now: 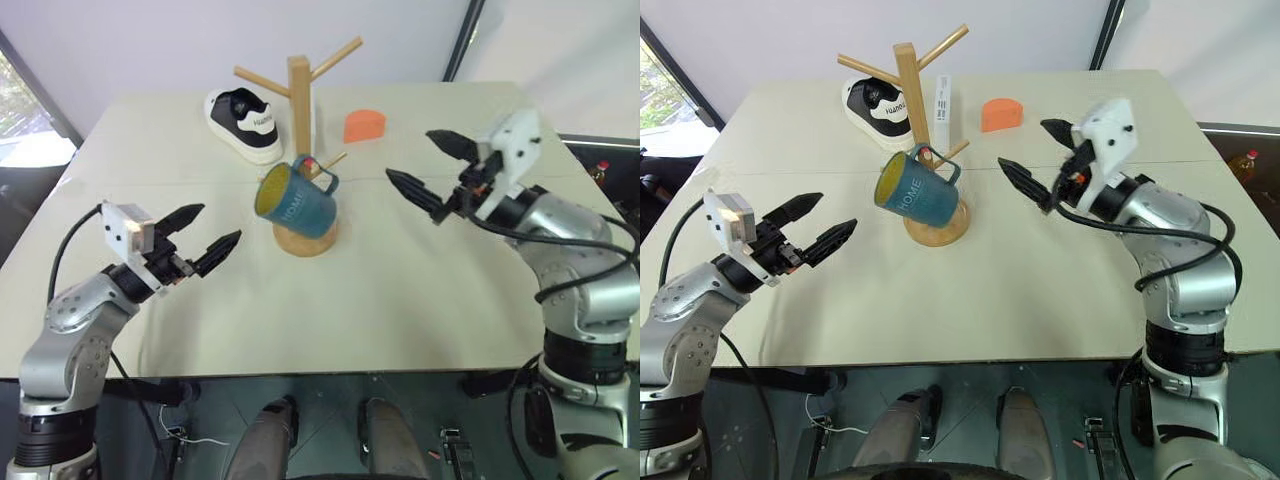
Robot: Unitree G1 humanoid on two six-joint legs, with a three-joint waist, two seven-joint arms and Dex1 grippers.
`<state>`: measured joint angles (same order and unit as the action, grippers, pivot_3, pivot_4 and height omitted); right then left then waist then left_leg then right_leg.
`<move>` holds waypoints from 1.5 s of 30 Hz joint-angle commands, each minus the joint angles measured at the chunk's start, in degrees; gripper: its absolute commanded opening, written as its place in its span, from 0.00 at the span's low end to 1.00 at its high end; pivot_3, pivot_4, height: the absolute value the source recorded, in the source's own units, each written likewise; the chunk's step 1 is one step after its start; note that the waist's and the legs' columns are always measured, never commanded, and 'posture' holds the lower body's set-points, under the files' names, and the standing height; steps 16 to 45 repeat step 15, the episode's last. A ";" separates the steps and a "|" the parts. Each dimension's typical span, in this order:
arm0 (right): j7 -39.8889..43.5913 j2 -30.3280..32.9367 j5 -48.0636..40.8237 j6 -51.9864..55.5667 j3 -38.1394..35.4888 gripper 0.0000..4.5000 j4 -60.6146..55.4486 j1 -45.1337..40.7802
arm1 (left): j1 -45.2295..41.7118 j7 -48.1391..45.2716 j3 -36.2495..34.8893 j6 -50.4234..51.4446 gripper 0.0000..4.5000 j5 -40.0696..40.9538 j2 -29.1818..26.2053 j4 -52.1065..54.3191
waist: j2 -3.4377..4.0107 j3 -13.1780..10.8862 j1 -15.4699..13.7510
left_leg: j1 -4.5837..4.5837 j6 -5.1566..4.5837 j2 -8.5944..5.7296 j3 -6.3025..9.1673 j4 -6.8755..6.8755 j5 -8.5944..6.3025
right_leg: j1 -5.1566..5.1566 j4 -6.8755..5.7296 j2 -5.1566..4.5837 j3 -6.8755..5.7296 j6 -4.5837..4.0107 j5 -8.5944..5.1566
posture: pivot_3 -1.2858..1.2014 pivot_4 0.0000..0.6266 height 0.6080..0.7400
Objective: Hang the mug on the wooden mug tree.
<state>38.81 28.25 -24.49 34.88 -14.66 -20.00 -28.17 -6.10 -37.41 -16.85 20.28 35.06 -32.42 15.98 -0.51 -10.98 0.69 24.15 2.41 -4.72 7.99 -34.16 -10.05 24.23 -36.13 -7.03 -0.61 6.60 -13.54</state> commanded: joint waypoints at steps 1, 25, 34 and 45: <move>0.47 -1.72 -2.73 -4.37 -3.31 0.99 3.78 4.79 | 1.06 4.97 -2.60 -2.09 1.00 -2.77 2.25 -2.32 | -0.05 0.02 -0.05 | -0.07 0.00 0.05 -0.03 0.00 0.00 | -0.09 0.05 0.04 0.01 -0.03 0.02 | 0.52 0.24 1.00; -0.07 -5.62 2.05 -22.40 -0.46 0.99 19.58 12.64 | 6.43 11.44 -3.48 -10.20 1.00 -10.88 8.22 -11.20 | -0.04 0.02 -0.02 | -0.23 0.02 0.48 -0.34 0.01 -0.01 | -0.07 0.08 0.35 0.17 -0.31 0.19 | 0.52 0.24 1.00; -0.07 -5.62 2.05 -22.40 -0.46 0.99 19.58 12.64 | 6.43 11.44 -3.48 -10.20 1.00 -10.88 8.22 -11.20 | -0.04 0.02 -0.02 | -0.23 0.02 0.48 -0.34 0.01 -0.01 | -0.07 0.08 0.35 0.17 -0.31 0.19 | 0.52 0.24 1.00; -0.07 -5.62 2.05 -22.40 -0.46 0.99 19.58 12.64 | 6.43 11.44 -3.48 -10.20 1.00 -10.88 8.22 -11.20 | -0.04 0.02 -0.02 | -0.23 0.02 0.48 -0.34 0.01 -0.01 | -0.07 0.08 0.35 0.17 -0.31 0.19 | 0.52 0.24 1.00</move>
